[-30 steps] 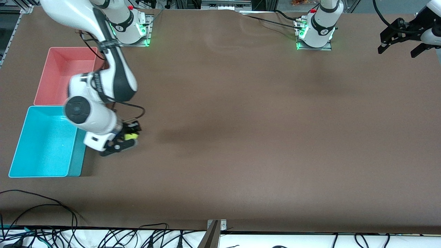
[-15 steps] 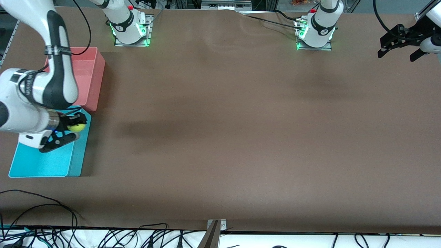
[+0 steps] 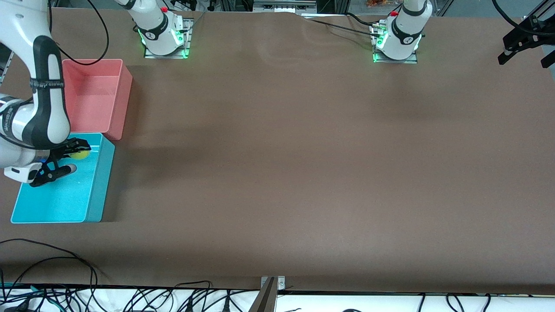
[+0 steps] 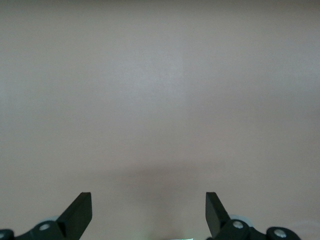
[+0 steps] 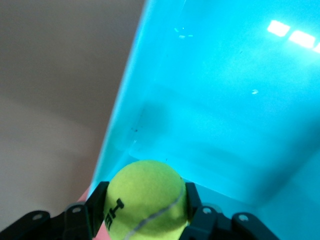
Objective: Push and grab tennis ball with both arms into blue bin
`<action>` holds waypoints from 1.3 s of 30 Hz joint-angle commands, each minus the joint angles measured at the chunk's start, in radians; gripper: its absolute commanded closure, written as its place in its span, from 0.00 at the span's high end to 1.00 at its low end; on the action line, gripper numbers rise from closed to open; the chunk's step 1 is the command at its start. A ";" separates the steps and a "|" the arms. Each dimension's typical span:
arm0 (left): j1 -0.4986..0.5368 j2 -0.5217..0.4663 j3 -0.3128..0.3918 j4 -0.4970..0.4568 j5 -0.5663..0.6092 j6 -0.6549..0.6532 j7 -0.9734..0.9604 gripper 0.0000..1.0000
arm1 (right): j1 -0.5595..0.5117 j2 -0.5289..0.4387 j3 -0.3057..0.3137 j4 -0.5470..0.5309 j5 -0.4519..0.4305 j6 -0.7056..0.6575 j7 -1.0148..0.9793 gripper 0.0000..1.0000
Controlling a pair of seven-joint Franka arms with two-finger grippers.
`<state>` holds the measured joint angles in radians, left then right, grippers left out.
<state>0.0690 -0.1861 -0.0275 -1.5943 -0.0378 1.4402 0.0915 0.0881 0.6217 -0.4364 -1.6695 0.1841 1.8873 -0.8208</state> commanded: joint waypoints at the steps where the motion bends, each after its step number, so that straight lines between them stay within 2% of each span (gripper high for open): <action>1: -0.003 0.023 -0.006 0.030 0.010 -0.021 -0.003 1.00 | -0.031 0.036 0.008 0.010 0.045 0.009 -0.057 0.32; 3: -0.003 0.025 -0.006 0.030 0.012 -0.021 -0.003 1.00 | -0.037 0.041 0.008 0.010 0.045 0.009 -0.057 0.37; 6: -0.002 0.027 -0.005 0.030 0.012 -0.021 -0.003 1.00 | -0.048 0.064 0.008 0.011 0.061 0.012 -0.057 0.57; 7: -0.002 0.027 -0.005 0.030 0.012 -0.021 -0.003 1.00 | -0.050 0.069 0.008 0.013 0.075 0.012 -0.057 0.68; 8: -0.002 0.028 -0.003 0.031 0.012 -0.021 -0.004 1.00 | -0.050 0.073 0.008 0.013 0.090 0.012 -0.057 0.88; 9: -0.002 0.031 -0.003 0.030 0.012 -0.021 -0.004 1.00 | -0.050 0.075 0.008 0.013 0.097 0.009 -0.057 1.00; 23: -0.002 0.034 -0.003 0.031 0.012 -0.021 -0.004 1.00 | -0.041 0.039 0.007 0.024 0.097 -0.013 -0.044 1.00; 27: -0.003 0.036 -0.003 0.031 0.012 -0.020 -0.004 1.00 | -0.034 0.000 0.008 0.037 0.094 -0.077 -0.037 1.00; 39: -0.003 0.036 -0.003 0.033 0.010 -0.021 -0.004 1.00 | 0.030 -0.011 0.002 0.319 0.040 -0.365 0.083 1.00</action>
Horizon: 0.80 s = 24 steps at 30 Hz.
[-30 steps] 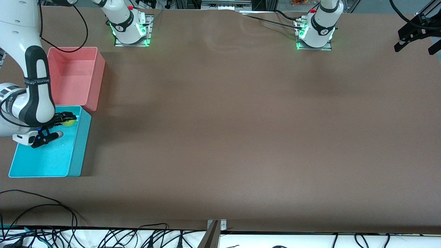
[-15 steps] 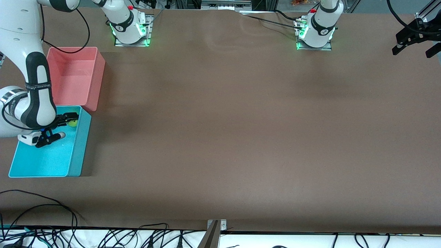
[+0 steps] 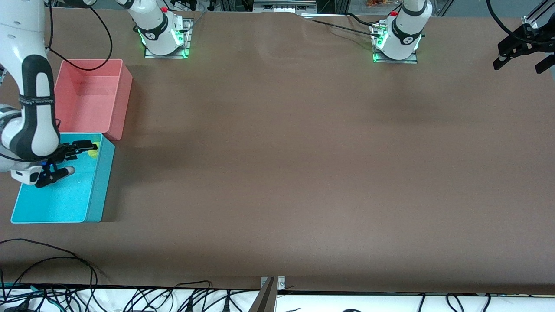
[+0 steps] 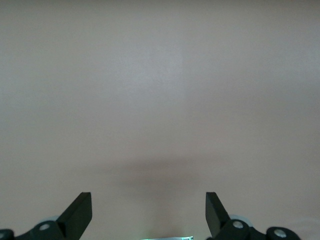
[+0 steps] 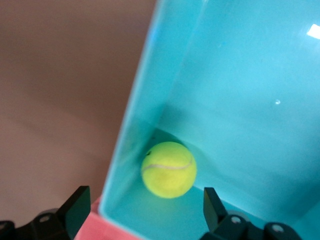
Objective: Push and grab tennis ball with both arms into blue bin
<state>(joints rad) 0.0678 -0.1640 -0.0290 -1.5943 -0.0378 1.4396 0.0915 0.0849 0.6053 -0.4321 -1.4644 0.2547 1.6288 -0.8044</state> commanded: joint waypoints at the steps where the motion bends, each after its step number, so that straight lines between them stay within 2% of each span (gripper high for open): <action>1: -0.002 0.012 -0.002 0.033 0.010 -0.021 -0.004 1.00 | 0.041 0.005 -0.003 0.127 -0.031 -0.124 0.073 1.00; 9: -0.002 0.014 -0.002 0.033 0.010 -0.019 -0.004 1.00 | 0.137 -0.016 -0.007 0.184 -0.064 -0.162 0.178 1.00; 12: 0.000 0.014 -0.002 0.033 0.012 -0.021 -0.004 1.00 | 0.168 -0.059 0.000 0.177 -0.075 -0.161 0.232 1.00; 15: 0.000 0.012 0.000 0.033 0.012 -0.019 -0.004 1.00 | 0.207 -0.097 0.010 0.170 -0.126 -0.162 0.321 1.00; 17: 0.000 0.014 0.000 0.033 0.012 -0.019 -0.004 1.00 | 0.210 -0.142 0.044 0.144 -0.146 -0.161 0.408 1.00; 24: 0.000 0.014 0.000 0.033 0.012 -0.019 -0.003 1.00 | 0.193 -0.314 0.232 0.003 -0.294 -0.148 0.727 1.00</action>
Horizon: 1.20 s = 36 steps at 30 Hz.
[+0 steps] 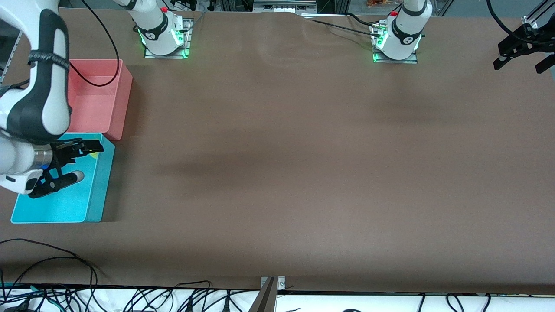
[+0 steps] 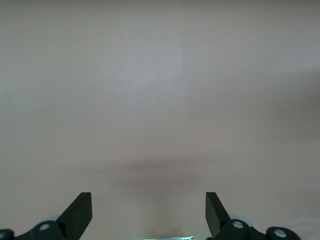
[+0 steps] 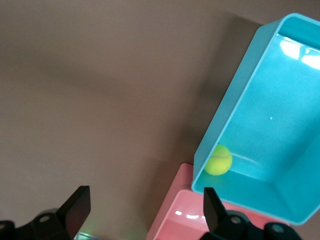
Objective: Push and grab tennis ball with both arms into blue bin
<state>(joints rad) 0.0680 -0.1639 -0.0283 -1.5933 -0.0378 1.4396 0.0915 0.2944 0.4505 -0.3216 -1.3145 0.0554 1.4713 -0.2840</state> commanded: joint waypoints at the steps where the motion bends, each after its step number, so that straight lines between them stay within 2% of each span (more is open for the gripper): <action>1: 0.000 0.014 -0.001 0.032 0.012 -0.019 -0.003 1.00 | -0.027 -0.180 0.148 -0.166 -0.100 0.011 0.253 1.00; 7: 0.000 0.014 -0.001 0.032 0.012 -0.019 -0.003 1.00 | -0.164 -0.306 0.315 -0.273 -0.095 0.087 0.394 1.00; 10: 0.000 0.014 -0.001 0.032 0.012 -0.021 -0.003 1.00 | -0.225 -0.358 0.357 -0.298 -0.091 0.104 0.390 1.00; 21: 0.000 0.014 -0.001 0.032 0.012 -0.021 -0.003 1.00 | -0.247 -0.487 0.352 -0.331 -0.085 0.089 0.387 1.00; 26: 0.000 0.014 -0.001 0.030 0.012 -0.021 -0.003 1.00 | -0.248 -0.501 0.352 -0.331 -0.082 0.090 0.375 1.00; 30: 0.000 0.014 -0.001 0.030 0.012 -0.021 -0.003 1.00 | -0.251 -0.529 0.348 -0.353 -0.046 0.086 0.364 1.00; 36: 0.000 0.015 -0.001 0.030 0.012 -0.021 -0.003 1.00 | -0.241 -0.535 0.309 -0.356 -0.040 0.084 0.341 1.00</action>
